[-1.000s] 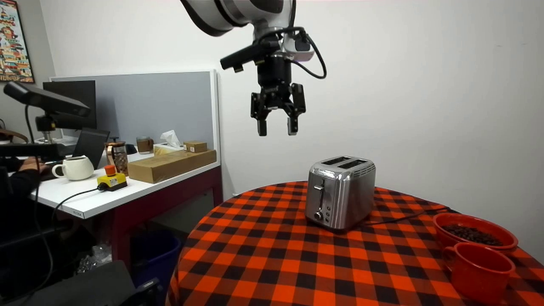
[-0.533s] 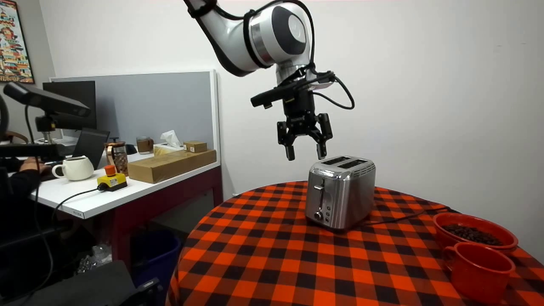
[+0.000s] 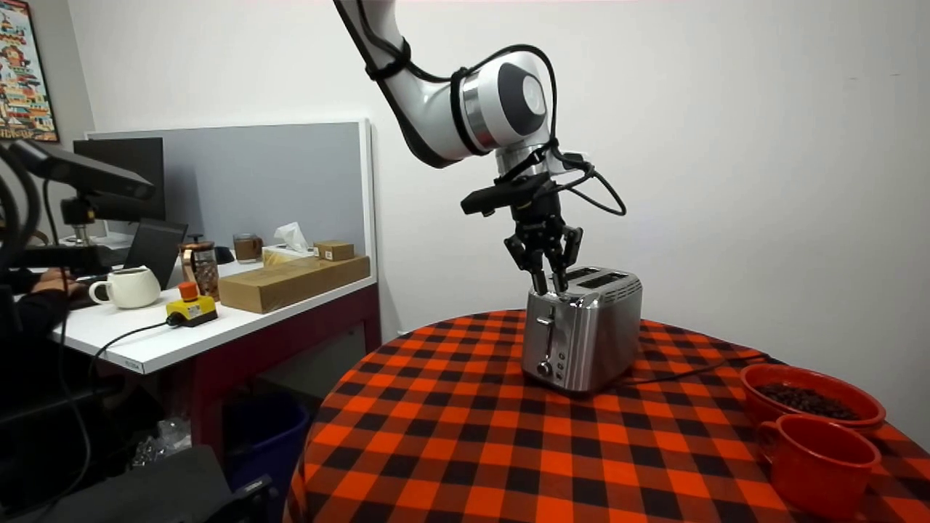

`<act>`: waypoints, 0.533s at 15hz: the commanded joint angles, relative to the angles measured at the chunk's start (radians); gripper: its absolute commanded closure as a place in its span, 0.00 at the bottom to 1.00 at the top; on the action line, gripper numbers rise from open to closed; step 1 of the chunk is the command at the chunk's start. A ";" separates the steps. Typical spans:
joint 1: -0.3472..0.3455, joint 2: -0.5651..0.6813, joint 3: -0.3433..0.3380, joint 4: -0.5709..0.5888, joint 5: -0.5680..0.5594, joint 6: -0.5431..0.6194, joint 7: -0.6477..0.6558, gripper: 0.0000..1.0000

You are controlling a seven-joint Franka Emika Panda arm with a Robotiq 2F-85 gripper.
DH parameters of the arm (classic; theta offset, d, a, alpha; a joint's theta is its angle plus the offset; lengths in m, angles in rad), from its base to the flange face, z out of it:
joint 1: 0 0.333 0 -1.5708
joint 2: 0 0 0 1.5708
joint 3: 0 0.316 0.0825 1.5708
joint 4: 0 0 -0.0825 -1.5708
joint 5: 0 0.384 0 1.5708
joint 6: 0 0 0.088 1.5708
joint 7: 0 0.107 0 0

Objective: Push the lever on the toaster downwards

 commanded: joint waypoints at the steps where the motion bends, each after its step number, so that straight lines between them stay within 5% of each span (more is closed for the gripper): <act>1: 0.047 0.079 -0.031 0.085 -0.035 0.056 0.018 0.94; 2: 0.059 0.090 -0.032 0.094 -0.035 0.072 0.018 1.00; 8: 0.091 0.116 -0.022 0.102 0.024 0.079 -0.009 1.00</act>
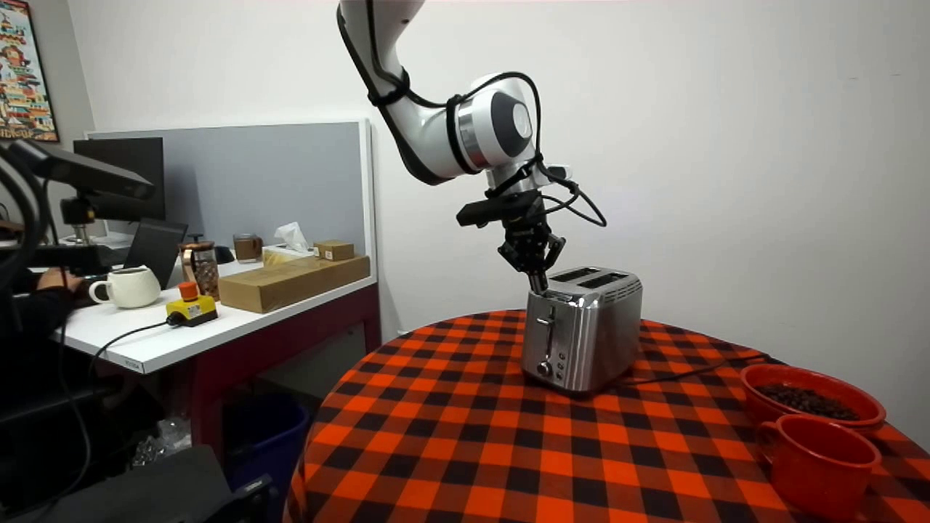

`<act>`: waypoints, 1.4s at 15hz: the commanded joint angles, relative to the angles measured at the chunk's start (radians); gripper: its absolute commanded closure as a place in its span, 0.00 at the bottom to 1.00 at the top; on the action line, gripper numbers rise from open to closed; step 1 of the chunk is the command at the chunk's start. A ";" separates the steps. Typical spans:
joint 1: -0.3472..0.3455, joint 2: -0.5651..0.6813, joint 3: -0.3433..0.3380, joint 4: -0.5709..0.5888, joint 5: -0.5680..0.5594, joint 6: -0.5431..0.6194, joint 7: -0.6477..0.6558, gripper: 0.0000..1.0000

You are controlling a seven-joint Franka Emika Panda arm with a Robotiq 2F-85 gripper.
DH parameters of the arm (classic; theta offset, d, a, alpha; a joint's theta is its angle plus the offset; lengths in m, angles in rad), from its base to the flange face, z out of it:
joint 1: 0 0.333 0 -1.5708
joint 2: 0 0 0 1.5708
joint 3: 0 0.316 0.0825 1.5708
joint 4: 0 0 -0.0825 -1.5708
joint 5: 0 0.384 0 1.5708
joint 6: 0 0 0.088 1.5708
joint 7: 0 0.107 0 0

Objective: Push the lever on the toaster downwards

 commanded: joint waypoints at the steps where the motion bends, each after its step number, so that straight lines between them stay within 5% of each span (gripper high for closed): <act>1: 0.015 0.009 -0.003 0.010 0.047 -0.009 -0.014 1.00; 13: 0.010 -0.028 -0.025 -0.060 0.082 -0.002 -0.002 1.00; 21: 0.023 0.006 -0.075 -0.062 0.011 0.011 0.020 1.00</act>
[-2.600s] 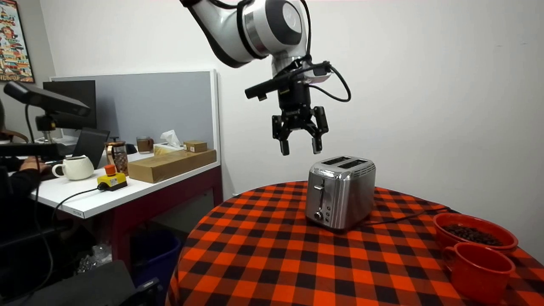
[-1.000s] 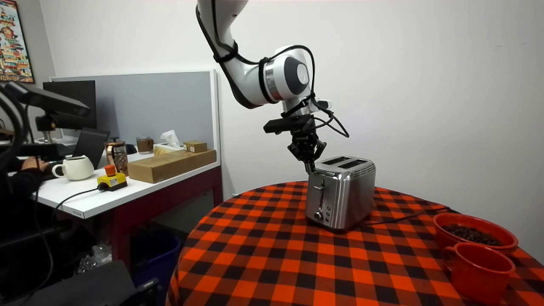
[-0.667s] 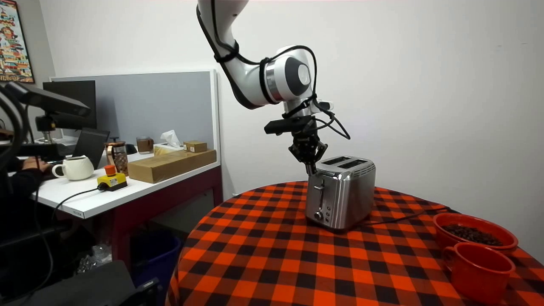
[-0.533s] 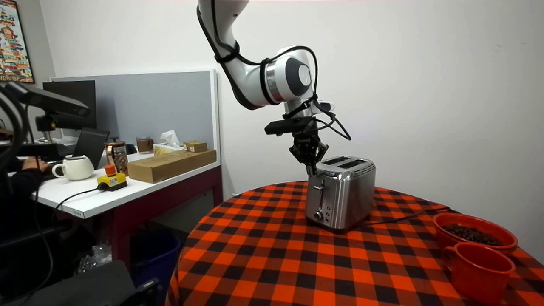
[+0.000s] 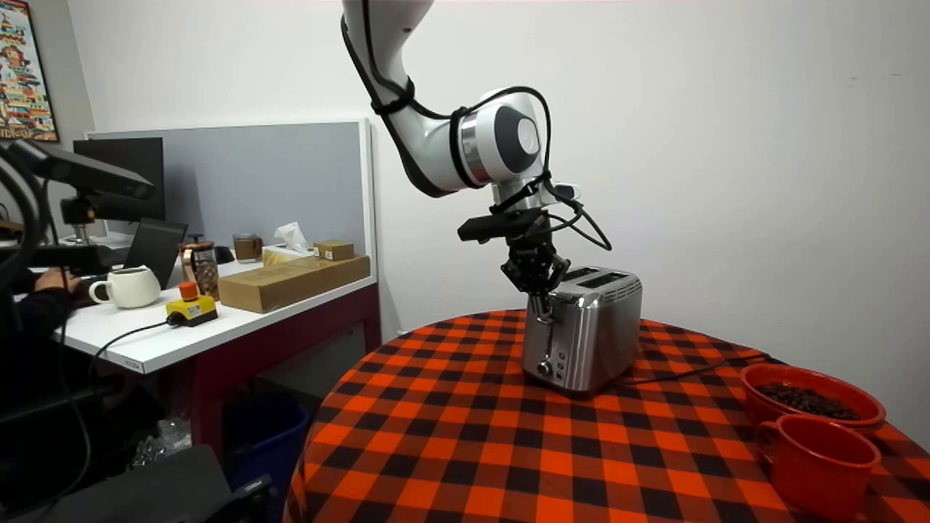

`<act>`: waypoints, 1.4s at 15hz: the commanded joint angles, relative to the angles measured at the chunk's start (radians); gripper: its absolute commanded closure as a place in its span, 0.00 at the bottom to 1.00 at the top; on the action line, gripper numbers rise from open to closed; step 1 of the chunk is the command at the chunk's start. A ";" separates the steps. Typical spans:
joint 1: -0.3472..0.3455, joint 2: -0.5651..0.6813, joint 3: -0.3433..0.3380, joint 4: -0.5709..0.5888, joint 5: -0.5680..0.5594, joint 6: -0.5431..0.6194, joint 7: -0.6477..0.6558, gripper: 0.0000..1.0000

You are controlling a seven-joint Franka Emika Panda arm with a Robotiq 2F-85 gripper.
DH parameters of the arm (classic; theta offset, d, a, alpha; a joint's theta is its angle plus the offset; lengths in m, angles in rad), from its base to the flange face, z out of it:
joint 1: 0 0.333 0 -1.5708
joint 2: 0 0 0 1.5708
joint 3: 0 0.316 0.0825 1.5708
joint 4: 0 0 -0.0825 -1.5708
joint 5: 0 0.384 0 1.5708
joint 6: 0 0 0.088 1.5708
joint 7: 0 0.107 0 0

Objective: Push the lever on the toaster downwards

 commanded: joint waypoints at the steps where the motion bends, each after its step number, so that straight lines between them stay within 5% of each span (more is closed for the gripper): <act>1: 0.019 0.016 -0.034 0.002 -0.051 0.013 0.022 1.00; 21: 0.095 0.248 -0.119 0.079 -0.154 0.127 0.105 1.00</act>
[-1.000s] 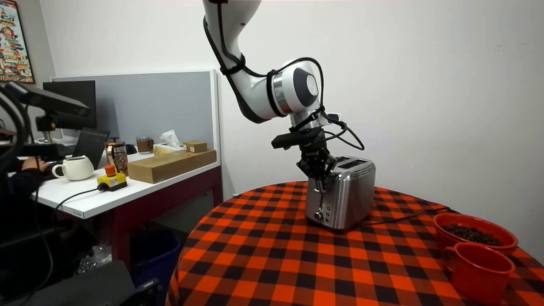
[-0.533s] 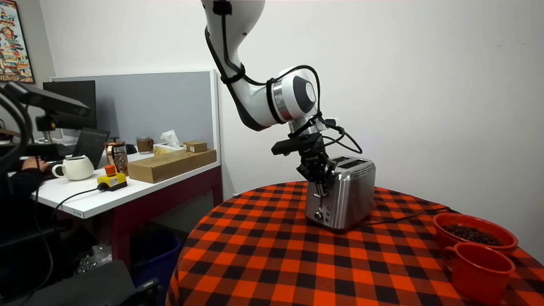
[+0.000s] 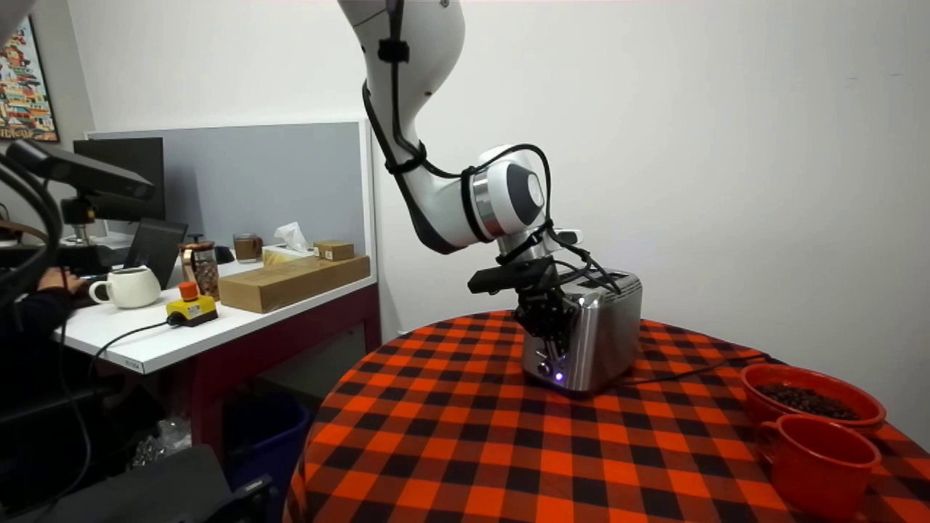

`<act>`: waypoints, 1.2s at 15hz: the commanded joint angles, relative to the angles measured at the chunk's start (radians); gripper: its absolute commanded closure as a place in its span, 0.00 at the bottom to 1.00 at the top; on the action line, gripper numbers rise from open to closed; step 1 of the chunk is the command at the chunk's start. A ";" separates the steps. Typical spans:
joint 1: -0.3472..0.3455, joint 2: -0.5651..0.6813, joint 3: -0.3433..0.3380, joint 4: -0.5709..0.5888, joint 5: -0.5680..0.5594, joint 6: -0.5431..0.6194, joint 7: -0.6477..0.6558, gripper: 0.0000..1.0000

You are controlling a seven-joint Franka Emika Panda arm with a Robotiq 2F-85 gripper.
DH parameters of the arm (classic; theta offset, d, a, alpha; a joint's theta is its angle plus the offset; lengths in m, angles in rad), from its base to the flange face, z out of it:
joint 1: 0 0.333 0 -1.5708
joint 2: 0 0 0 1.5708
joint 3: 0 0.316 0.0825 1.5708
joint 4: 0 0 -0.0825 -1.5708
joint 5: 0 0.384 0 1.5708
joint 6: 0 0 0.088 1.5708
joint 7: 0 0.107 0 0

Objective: Push the lever on the toaster downwards

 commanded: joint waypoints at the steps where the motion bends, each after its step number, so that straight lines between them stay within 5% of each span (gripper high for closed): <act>1: 0.031 0.083 -0.019 0.043 -0.010 0.019 0.019 1.00; 6: 0.036 0.069 -0.010 0.037 0.011 0.010 0.010 1.00; 7: 0.019 0.050 0.011 0.026 0.041 0.012 -0.011 0.74; 11: -0.082 -0.053 0.140 -0.043 0.235 0.035 -0.163 0.55; 18: -0.235 -0.182 0.423 -0.133 0.696 -0.032 -0.509 0.02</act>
